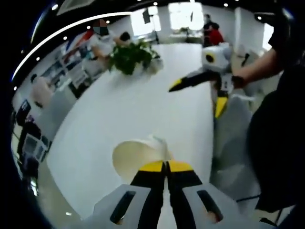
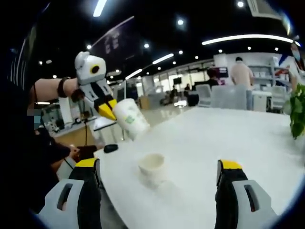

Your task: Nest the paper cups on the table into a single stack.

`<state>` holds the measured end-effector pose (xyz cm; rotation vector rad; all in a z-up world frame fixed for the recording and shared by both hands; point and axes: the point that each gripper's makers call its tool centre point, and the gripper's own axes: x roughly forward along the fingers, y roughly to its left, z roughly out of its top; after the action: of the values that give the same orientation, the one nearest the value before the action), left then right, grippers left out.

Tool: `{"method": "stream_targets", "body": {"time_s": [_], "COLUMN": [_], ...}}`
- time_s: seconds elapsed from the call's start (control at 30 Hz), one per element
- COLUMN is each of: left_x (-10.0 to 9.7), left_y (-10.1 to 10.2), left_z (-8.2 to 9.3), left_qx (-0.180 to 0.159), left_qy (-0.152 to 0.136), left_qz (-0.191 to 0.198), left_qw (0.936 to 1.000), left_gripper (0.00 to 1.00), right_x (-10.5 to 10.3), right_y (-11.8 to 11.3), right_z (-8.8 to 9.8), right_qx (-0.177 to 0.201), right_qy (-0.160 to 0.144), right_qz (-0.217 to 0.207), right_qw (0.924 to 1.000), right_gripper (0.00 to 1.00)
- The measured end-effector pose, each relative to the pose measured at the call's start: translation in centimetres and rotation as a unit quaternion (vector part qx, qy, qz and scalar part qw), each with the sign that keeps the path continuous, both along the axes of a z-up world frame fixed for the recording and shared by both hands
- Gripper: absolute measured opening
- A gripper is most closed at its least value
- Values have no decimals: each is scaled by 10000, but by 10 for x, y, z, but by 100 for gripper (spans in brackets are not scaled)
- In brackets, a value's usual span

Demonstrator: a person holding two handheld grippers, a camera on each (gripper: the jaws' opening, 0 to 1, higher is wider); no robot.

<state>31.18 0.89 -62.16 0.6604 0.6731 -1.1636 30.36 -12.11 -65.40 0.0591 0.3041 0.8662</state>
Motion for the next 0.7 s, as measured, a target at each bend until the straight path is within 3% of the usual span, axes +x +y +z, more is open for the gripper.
{"method": "stream_targets", "body": {"time_s": [0.27,0.53,0.7], "left_x": [1,4,6], "left_y": [1,0,-5], "left_z": [-25,-45,-50], "left_qx": [384,898,990], "left_qy": [109,-27,-58], "left_qz": [-223,-718,-873], "left_qw": [9990,9934,9912], "left_gripper": [0,0,0], "right_x": [1,2,0], "right_y": [-1,-5,-3], "right_z": [-4,-11,-16], "right_qx": [42,51,23], "right_qy": [74,142,182], "right_qz": [-9,-68,-51], "right_qw": [10000,9999,9998], "right_gripper": [100,100,100]}}
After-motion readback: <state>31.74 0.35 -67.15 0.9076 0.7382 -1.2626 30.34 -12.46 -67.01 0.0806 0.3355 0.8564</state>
